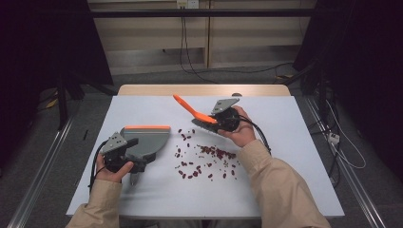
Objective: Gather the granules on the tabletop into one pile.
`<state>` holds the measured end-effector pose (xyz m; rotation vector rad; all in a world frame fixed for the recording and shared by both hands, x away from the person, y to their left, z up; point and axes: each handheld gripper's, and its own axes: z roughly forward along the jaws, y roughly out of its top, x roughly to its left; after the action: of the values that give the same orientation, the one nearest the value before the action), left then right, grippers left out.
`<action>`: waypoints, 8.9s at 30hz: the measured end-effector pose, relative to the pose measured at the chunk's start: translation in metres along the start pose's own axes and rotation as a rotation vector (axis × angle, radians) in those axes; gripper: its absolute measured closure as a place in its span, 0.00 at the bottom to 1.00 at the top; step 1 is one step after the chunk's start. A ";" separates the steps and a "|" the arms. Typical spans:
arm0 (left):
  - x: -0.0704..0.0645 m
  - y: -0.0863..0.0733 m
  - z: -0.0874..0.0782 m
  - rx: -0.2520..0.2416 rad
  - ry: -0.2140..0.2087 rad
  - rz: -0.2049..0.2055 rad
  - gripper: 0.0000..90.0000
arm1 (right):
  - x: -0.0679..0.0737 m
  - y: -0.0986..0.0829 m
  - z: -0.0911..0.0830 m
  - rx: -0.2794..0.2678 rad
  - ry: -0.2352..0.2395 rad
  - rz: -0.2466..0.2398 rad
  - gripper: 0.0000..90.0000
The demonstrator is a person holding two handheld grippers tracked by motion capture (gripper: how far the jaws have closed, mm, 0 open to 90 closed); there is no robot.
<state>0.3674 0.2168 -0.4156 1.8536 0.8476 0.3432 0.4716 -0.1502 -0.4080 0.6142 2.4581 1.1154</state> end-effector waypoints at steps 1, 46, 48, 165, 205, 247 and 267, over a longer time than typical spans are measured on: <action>0.000 0.000 0.000 0.000 0.001 0.000 0.06 | -0.001 0.002 0.002 0.001 -0.006 -0.007 0.79; 0.005 -0.006 -0.010 0.008 0.018 -0.010 0.06 | 0.051 0.010 0.023 0.069 0.240 -0.272 0.79; 0.005 -0.006 -0.011 0.010 0.020 -0.005 0.06 | 0.052 0.007 0.019 0.060 0.241 -0.263 0.79; 0.005 -0.008 -0.008 0.009 0.016 -0.004 0.06 | 0.108 -0.016 0.005 0.032 0.069 0.769 0.79; 0.003 -0.007 -0.006 0.010 0.025 0.003 0.06 | 0.079 -0.060 -0.039 0.008 -0.030 0.878 0.78; 0.007 -0.007 -0.007 0.008 0.030 -0.003 0.06 | 0.055 -0.028 0.002 0.012 -0.074 0.938 0.79; 0.004 -0.006 -0.006 0.009 0.029 0.011 0.06 | 0.055 -0.056 -0.034 -0.009 -0.103 0.978 0.79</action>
<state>0.3648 0.2254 -0.4188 1.8667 0.8601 0.3745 0.3955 -0.1752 -0.4382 1.9237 2.0320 1.3294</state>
